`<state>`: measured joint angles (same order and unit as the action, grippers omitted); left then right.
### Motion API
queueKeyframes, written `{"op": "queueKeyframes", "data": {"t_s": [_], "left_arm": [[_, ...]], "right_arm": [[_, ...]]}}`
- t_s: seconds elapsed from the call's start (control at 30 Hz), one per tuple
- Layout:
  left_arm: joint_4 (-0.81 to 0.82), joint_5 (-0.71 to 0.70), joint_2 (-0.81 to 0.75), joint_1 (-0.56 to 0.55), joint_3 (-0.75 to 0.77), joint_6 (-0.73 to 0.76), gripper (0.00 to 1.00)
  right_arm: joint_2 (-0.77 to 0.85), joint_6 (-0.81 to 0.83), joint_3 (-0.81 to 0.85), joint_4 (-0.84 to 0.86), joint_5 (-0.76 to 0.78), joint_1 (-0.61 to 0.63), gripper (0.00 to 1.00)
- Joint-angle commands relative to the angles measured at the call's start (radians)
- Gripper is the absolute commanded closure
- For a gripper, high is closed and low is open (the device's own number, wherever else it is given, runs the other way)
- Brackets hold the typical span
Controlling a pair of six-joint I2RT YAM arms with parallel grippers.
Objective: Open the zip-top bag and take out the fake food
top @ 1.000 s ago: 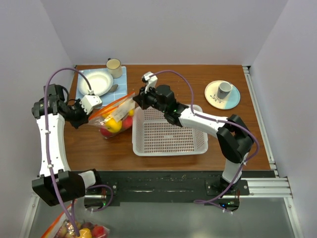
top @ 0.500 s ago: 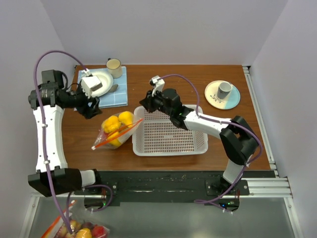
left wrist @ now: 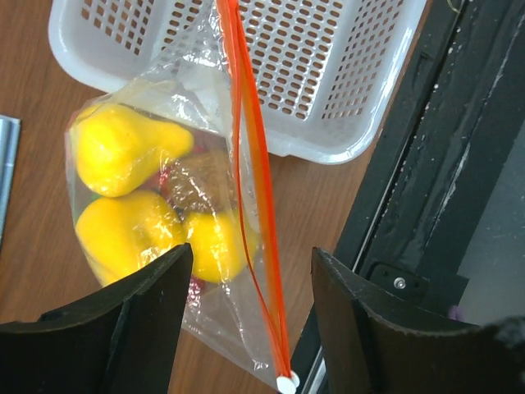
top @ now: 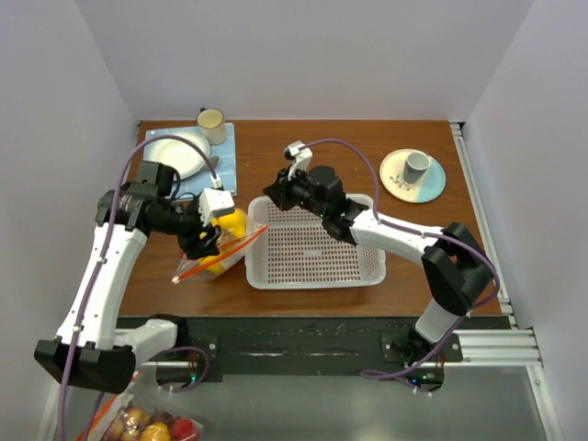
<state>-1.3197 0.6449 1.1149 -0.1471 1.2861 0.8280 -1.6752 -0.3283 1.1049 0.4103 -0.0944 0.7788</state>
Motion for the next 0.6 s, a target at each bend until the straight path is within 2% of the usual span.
{"op": "queueKeyframes", "data": {"t_s": [0.0, 0.2, 0.33, 0.57], "left_arm": [[0.046, -0.077, -0.026, -0.011, -0.008, -0.044, 0.34], [0.161, -0.143, -0.052, -0.023, -0.094, -0.079, 0.33], [0.183, -0.137, -0.034, -0.029, -0.120, -0.092, 0.33], [0.227, -0.140, -0.007, -0.039, -0.146, -0.102, 0.39]], "right_arm": [[0.028, 0.015, 0.009, -0.004, 0.018, 0.002, 0.91], [0.043, 0.000, -0.010, 0.012, 0.022, 0.002, 0.91], [0.054, 0.000, -0.020, 0.019, 0.027, 0.004, 0.91], [0.069, -0.008, -0.042, 0.033, 0.032, 0.002, 0.91]]}}
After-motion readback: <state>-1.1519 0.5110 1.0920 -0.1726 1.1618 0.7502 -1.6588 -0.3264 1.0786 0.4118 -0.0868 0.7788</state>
